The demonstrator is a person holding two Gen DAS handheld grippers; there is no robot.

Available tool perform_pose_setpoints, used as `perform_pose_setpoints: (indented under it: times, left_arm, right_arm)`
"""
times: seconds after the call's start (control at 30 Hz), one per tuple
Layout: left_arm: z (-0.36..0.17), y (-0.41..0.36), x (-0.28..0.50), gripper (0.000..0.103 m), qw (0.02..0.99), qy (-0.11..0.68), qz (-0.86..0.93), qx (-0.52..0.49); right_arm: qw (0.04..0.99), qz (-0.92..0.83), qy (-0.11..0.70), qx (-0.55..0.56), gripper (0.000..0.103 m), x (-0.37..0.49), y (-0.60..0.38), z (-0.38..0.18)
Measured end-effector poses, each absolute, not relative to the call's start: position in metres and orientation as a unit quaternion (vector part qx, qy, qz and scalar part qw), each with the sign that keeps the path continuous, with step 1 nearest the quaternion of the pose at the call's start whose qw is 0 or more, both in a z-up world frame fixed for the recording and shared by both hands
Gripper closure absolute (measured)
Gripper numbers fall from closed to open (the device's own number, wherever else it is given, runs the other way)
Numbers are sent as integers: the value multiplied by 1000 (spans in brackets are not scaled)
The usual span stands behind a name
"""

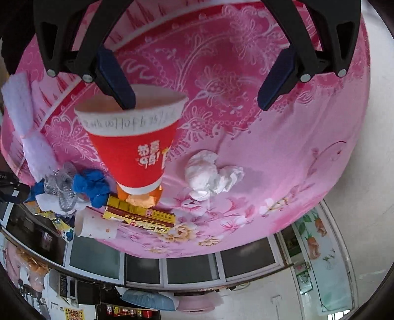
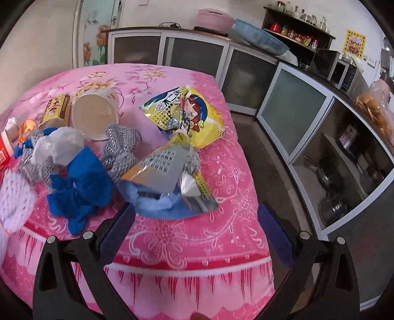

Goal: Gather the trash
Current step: 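Grasp the red paper cup with the left tool while the right tool grasps the yellow snack wrapper, then carry both items over the yellow bin and open both tools to drop them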

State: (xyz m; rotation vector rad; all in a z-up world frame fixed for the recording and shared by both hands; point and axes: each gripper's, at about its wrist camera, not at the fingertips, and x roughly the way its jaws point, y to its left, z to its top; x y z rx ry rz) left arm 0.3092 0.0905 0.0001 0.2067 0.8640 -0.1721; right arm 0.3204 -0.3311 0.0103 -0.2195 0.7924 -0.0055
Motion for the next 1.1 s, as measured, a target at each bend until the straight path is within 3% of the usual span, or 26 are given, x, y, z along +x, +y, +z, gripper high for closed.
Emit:
perform_pose_setpoints:
  times: [0.37,0.4,0.43,0.5,0.53,0.57,0.6,0.63,0.73,1.1]
  left_arm:
    - [-10,75,352,7,890,433,-124,76]
    - [-10,74,352,12,890,432,-127,73]
    - [-10,72,352,16,890,430,-131,73]
    - [-12,71,353,44,889,431,-136,74]
    - [-14,70,353,53,888,433,-139,73]
    - [-14,70,352,71,887,433,-143,71]
    - [-14,69,352,86,887,432,-144,70]
    - [-12,68,349,87,891,426,-138,76]
    - [-5,65,340,95,897,410,-137,92]
    - [43,74,289,100,916,357,-173,57]
  right_arm:
    - [908,28,412,-75,12,353,-333,-3]
    - [906,33,417,-67,26,355,-335,-4]
    - [905,34,420,-65,29,356,-336,-4]
    - [906,37,417,-59,37,356,-337,-3]
    - [908,37,414,-58,46,354,-336,-3]
    - [912,36,405,-59,52,351,-335,1]
    - [914,35,399,-60,64,349,-334,3]
    - [916,33,394,-62,79,347,-333,5]
    - [919,34,388,-57,80,339,-332,8]
    - [938,32,339,-57,80,268,-330,48]
